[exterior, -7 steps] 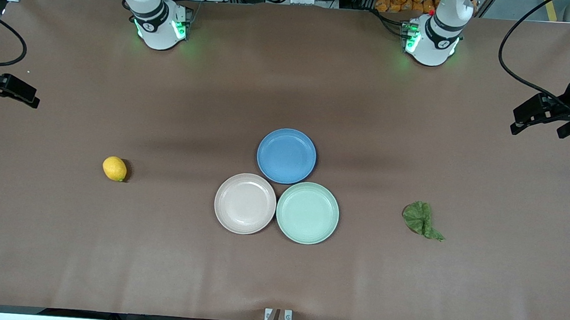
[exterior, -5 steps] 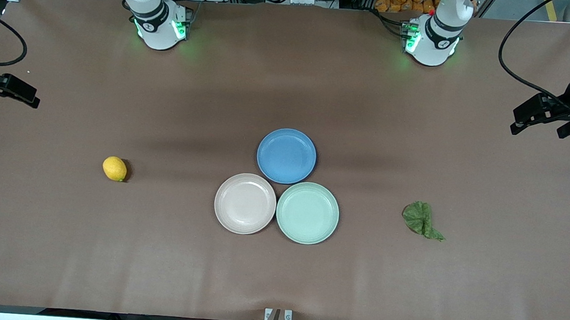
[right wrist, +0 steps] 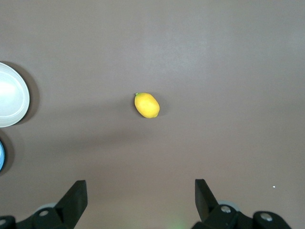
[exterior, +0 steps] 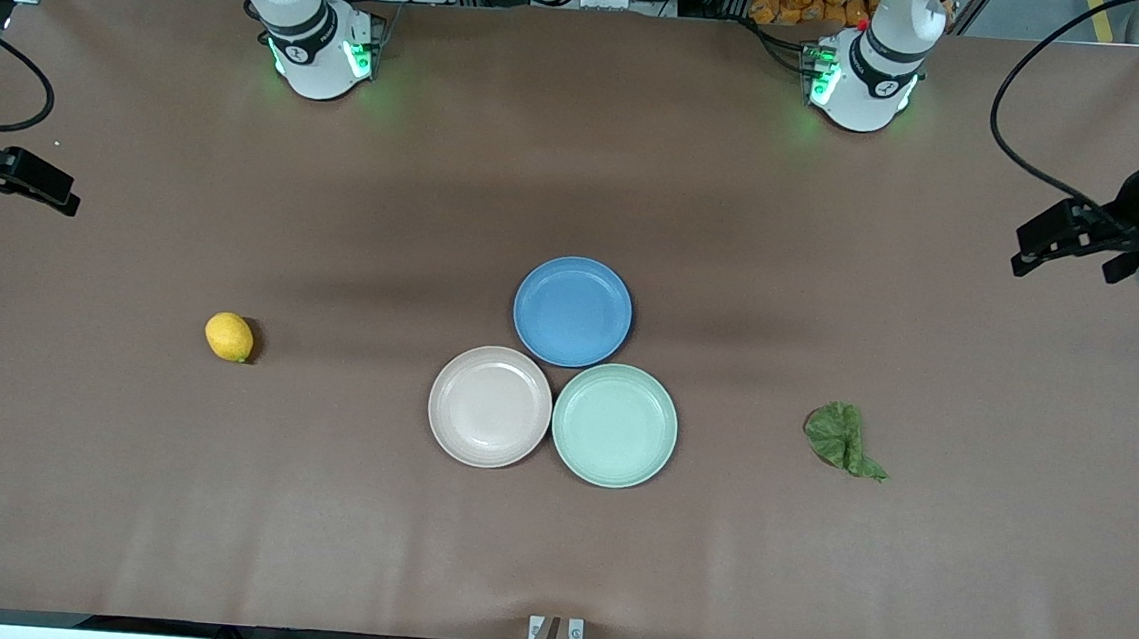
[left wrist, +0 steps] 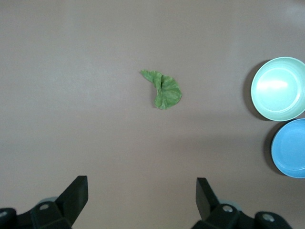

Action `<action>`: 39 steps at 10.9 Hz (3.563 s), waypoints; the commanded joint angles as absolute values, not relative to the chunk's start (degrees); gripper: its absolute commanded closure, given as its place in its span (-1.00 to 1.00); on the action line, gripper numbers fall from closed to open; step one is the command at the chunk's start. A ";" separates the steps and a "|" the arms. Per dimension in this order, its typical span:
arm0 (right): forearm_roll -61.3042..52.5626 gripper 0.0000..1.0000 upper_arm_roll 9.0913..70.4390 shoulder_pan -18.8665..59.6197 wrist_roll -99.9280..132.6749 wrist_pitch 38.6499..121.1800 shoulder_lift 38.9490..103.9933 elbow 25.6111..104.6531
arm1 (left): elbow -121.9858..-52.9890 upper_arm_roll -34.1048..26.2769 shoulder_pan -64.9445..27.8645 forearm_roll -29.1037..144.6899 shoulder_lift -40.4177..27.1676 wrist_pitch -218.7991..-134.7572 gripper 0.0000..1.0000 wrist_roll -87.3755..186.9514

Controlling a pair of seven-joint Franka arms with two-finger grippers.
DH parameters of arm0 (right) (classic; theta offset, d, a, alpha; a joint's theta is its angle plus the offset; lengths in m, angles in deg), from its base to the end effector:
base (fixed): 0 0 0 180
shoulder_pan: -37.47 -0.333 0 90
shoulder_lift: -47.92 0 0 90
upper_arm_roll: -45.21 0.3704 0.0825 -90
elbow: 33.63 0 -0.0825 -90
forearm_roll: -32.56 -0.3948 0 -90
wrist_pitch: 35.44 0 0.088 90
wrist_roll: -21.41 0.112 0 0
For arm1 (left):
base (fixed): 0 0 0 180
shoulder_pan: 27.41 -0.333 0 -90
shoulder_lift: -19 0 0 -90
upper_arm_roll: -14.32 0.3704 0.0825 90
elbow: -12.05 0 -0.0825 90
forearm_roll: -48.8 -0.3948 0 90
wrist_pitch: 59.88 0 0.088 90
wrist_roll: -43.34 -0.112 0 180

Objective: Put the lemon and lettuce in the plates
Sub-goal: 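Move the left gripper out toward the green lettuce leaf, then lower the left gripper onto the lettuce leaf and close it, then lift the lettuce with the left gripper while the right gripper reaches the lemon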

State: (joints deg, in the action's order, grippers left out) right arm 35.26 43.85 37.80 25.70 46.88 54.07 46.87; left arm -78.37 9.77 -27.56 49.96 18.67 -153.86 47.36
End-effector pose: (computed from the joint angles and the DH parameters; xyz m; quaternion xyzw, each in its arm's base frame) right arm 0.5899 -0.0222 0.6797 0.9975 -0.0543 -0.0372 0.0256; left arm 0.5728 -0.0461 0.6734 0.9995 -0.0029 0.0274 0.0124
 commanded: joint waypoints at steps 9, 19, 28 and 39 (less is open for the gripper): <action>33.71 -1.00 43.81 39.23 25.71 46.73 53.46 49.60 | -87.71 9.84 -27.77 50.56 4.61 -172.79 -1.00 45.80; 31.33 -1.00 43.63 41.60 23.16 50.42 52.05 55.40 | -87.53 9.93 -27.07 50.56 -15.97 -193.02 -0.94 46.06; 31.42 -1.00 43.63 41.61 22.99 57.19 47.04 69.53 | -85.69 9.93 -25.13 49.86 -20.90 -194.97 -0.29 46.76; 31.42 -1.00 43.63 40.99 22.64 77.05 50.81 81.60 | -85.60 9.76 -22.32 48.54 -19.15 -195.23 1.00 48.33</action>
